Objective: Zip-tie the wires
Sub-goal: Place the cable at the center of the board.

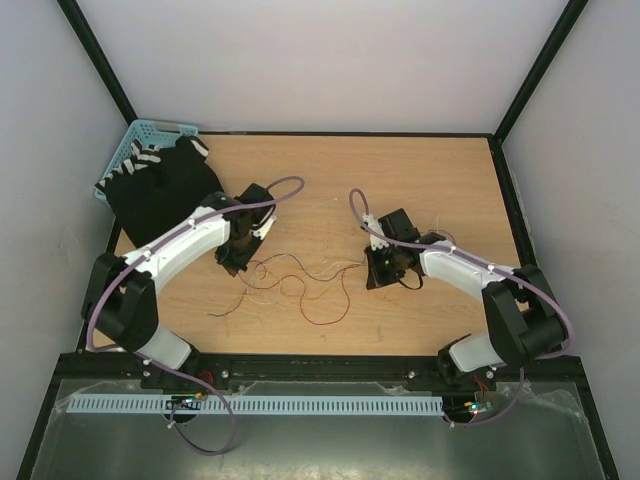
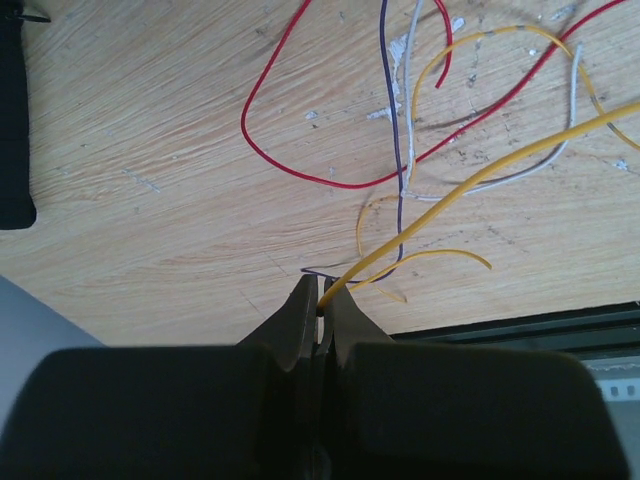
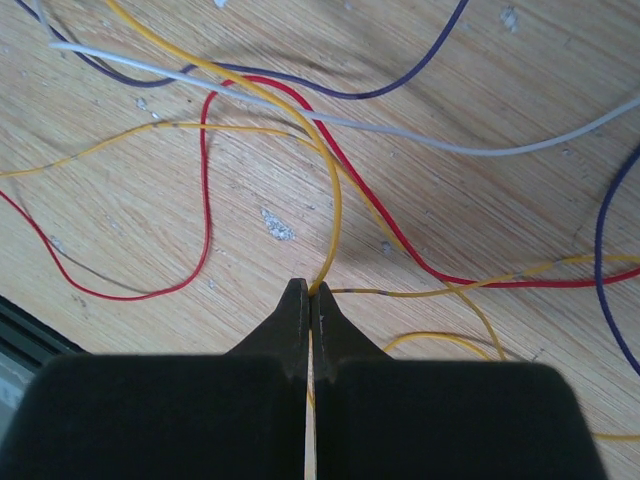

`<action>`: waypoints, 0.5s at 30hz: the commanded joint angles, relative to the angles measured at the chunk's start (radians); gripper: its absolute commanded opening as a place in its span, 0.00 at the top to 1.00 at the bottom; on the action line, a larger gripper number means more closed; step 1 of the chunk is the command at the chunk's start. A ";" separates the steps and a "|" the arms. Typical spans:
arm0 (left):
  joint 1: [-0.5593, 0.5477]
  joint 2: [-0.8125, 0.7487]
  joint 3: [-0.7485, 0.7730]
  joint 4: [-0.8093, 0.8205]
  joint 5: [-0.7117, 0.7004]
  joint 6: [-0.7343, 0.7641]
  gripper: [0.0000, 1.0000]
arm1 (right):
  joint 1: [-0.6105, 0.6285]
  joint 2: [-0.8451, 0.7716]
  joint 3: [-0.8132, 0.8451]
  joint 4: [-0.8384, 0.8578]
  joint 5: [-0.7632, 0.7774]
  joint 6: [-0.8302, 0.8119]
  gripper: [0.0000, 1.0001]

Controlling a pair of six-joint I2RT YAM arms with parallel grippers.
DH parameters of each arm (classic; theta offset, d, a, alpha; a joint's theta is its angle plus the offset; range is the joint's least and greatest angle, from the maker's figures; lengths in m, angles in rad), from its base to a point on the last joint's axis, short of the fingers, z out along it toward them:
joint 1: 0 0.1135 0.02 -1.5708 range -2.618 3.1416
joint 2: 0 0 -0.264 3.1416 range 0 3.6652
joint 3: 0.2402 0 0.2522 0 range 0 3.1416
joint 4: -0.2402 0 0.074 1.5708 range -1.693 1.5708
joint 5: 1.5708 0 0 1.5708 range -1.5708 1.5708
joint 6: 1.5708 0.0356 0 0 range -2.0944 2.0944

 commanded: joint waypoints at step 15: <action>-0.005 0.259 0.060 -0.030 -0.067 -0.008 1.00 | 0.006 0.022 -0.045 0.060 0.007 -0.010 0.83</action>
